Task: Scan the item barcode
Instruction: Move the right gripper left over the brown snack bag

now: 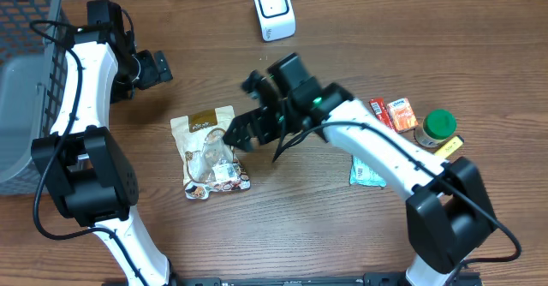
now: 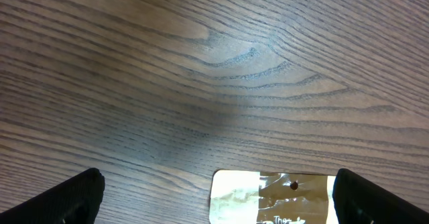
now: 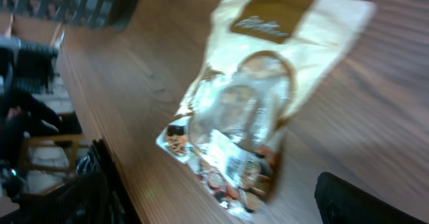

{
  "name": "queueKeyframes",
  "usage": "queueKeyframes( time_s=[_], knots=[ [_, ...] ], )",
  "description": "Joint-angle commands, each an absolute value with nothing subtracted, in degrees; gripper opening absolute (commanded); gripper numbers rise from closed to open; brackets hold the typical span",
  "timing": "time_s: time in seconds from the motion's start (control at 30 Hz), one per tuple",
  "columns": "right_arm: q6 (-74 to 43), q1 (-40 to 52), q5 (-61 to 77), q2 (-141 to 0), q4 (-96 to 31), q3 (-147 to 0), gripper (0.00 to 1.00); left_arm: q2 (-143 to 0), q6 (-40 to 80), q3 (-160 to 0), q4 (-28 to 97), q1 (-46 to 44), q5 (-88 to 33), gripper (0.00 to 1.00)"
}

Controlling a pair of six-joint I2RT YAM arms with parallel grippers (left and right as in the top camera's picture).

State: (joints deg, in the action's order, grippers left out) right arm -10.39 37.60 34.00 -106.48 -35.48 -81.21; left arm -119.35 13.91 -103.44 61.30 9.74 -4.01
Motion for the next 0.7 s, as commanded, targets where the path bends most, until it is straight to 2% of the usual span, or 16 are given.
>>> queueKeyframes(
  time_s=[0.0, 0.67],
  knots=[
    [-10.7, 40.6, 30.4, -106.4, -34.8, -81.7, 1.0, -117.0, 13.3, -104.6, 61.2, 9.6, -3.9, 0.99],
    [-14.2, 42.3, 25.2, -106.4, -35.0, -81.7, 1.0, -117.0, 13.3, -104.6, 61.2, 9.6, -3.9, 1.0]
  ],
)
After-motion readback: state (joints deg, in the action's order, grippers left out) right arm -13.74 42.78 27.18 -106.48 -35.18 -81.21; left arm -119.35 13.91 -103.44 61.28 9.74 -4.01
